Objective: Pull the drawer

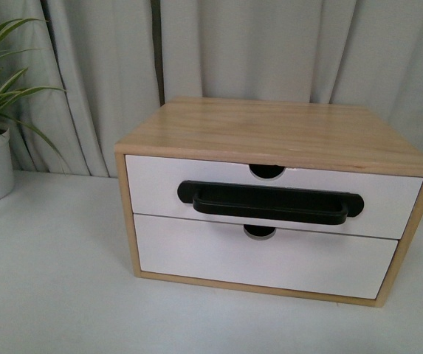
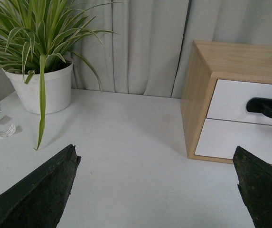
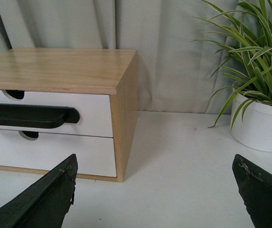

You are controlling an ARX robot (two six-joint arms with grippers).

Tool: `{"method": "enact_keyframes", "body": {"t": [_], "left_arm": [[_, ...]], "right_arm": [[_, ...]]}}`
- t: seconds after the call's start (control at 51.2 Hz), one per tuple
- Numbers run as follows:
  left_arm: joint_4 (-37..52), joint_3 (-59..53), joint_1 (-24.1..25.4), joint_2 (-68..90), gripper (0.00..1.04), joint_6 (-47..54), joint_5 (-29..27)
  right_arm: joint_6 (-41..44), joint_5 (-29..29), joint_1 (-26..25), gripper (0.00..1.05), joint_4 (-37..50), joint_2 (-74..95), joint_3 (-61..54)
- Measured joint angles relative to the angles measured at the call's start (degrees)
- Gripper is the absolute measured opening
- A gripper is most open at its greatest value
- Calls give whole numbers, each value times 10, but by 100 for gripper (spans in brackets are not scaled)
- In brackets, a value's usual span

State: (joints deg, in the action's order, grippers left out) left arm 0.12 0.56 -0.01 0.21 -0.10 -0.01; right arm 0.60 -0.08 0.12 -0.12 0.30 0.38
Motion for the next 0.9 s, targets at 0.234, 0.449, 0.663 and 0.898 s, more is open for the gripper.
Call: {"method": "enact_keyframes", "body": {"t": [0.234,0.449,0.663,0.898], "left_arm": [[0,0,0,0,99,0,0],[0,0,0,0,99,0,0],[0,0,0,0,99,0,0],[0,0,0,0,99,0,0]], "right_arm": [[0,0,0,96,0,0,0],[0,0,0,96,0,0,0],[0,0,0,96,0,0,0],[0,0,0,96,0,0,0]]}}
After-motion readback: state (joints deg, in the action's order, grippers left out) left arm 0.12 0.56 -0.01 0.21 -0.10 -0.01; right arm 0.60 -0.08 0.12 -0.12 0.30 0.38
